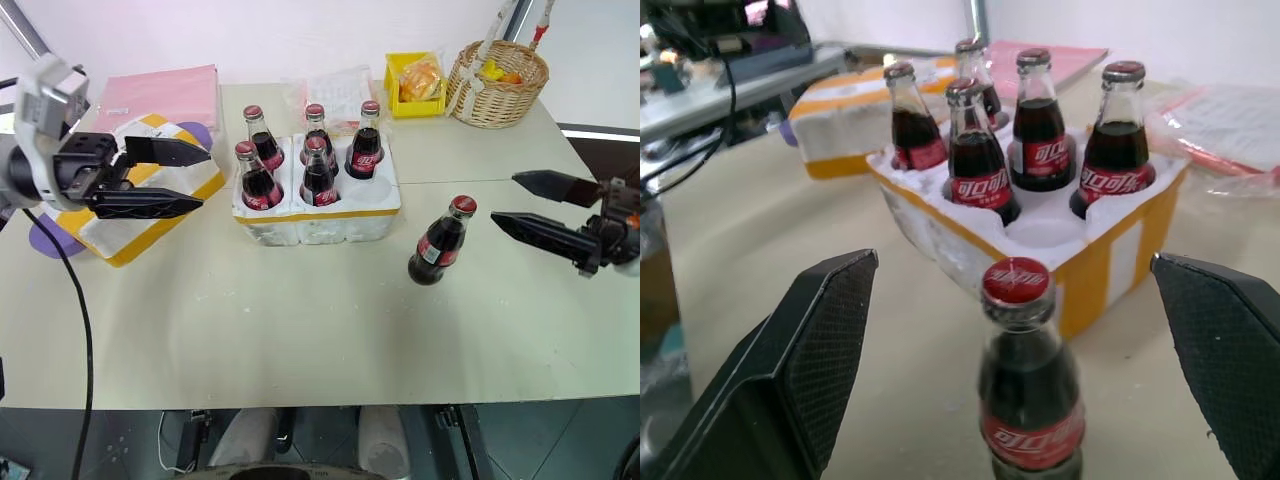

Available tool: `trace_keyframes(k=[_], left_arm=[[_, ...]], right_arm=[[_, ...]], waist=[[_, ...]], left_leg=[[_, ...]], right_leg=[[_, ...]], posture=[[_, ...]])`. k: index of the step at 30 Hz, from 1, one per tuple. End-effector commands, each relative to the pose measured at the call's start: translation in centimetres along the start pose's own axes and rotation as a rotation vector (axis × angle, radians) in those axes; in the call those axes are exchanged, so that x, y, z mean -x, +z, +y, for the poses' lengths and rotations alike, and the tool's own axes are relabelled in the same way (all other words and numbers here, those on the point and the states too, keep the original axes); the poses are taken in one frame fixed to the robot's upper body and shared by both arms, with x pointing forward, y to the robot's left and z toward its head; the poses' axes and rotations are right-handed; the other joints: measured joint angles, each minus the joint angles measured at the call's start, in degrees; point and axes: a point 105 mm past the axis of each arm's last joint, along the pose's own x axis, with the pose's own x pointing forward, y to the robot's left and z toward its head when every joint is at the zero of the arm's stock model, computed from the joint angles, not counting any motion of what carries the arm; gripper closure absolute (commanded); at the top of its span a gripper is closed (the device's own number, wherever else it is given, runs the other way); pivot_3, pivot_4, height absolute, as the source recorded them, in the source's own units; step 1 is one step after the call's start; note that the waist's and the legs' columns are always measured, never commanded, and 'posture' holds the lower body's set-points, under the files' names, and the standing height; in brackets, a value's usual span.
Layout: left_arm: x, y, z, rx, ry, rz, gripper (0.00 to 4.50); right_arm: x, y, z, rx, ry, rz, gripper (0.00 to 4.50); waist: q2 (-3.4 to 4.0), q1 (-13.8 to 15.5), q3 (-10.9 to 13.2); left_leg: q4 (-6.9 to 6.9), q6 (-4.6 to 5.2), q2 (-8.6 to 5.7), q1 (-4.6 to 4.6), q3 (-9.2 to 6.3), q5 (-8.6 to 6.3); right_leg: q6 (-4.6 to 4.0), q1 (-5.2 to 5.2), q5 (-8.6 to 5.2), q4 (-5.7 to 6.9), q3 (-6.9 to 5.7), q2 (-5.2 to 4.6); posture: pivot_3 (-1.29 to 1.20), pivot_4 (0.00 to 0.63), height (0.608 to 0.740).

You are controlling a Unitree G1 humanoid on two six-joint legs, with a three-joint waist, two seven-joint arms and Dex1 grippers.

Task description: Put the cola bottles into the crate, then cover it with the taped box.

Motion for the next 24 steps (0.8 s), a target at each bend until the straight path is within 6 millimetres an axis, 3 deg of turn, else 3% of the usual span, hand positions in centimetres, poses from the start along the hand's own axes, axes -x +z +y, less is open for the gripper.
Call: trace_keyframes(k=[1, 5, 12, 24], left_arm=[[0.0, 1.0, -0.1, -0.056, -0.012, -0.004, 0.04], [-0.3, 1.2, 0.4, -0.056, 0.002, -0.007, 0.04], [-0.5, 1.1, 0.3, -0.064, -0.003, 0.000, 0.04], [-0.8, 1.3, 0.2, -0.066, -0.003, -0.008, 0.04]], right_arm=[[0.6, -0.4, 0.9, 0.029, -0.060, -0.012, 0.00], [-0.5, -3.9, 1.5, -0.006, -0.087, 0.026, 0.00], [-2.5, -7.4, 1.6, -0.061, -0.092, 0.016, 0.00], [-3.1, -9.7, -0.4, -0.093, -0.142, 0.035, 0.00]], waist=[[-0.13, 0.21, -0.07], [-0.21, 0.26, -0.12], [-0.21, 0.13, -0.11], [-0.21, 0.09, -0.11]], left_leg=[[-0.01, 0.00, 0.00, 0.00, 0.01, 0.00], [0.00, 0.03, 0.02, 0.00, 0.00, -0.02], [-0.02, 0.03, 0.05, 0.06, 0.04, -0.02], [-0.03, 0.03, 0.05, 0.07, 0.04, -0.02]], right_leg=[[0.00, 0.00, 0.00, 0.00, 0.01, 0.00], [0.00, 0.05, -0.01, -0.04, 0.00, 0.01], [0.00, 0.05, -0.01, -0.03, 0.04, 0.02], [0.00, 0.05, -0.01, -0.04, 0.04, 0.04]], posture=[[0.00, 0.150, 0.738], [0.00, 0.150, 0.738], [0.00, 0.150, 0.738], [0.00, 0.150, 0.738]])
